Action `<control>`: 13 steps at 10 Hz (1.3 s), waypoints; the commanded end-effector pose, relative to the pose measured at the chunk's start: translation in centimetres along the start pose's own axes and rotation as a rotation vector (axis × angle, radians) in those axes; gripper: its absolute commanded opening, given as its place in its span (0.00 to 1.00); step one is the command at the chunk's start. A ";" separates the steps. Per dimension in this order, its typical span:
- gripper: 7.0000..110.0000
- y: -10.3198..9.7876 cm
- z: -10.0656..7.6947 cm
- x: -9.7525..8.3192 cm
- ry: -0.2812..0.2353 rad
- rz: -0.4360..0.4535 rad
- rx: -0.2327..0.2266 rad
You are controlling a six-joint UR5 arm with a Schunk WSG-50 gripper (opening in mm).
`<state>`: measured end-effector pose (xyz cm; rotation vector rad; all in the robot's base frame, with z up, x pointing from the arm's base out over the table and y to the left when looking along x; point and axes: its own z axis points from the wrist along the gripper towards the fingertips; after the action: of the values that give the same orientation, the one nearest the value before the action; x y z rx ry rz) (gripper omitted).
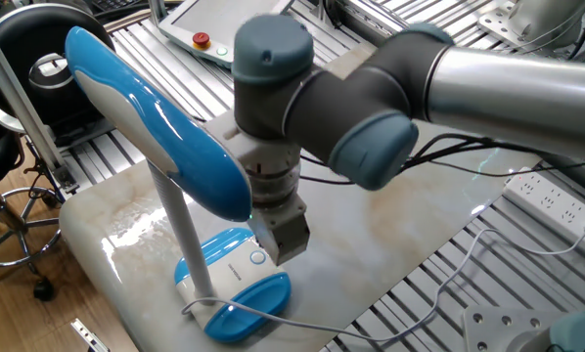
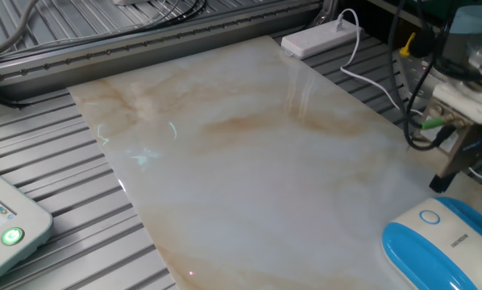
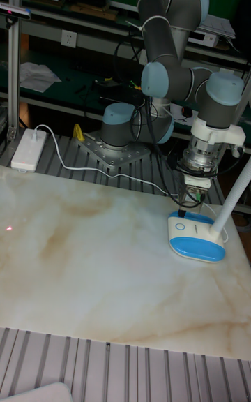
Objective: Turn on the desk lamp by pressing the button
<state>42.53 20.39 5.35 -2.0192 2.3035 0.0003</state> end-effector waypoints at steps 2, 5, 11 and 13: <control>0.00 0.1 1.2 -0.8 -0.021 0.021 0.011; 0.00 0.1 1.5 -0.4 -0.022 0.015 0.014; 0.00 0.4 2.4 -0.3 -0.021 0.019 0.022; 0.00 0.5 2.8 -0.6 -0.028 0.021 0.026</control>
<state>42.29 20.78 2.87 -1.9894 2.2954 -0.0149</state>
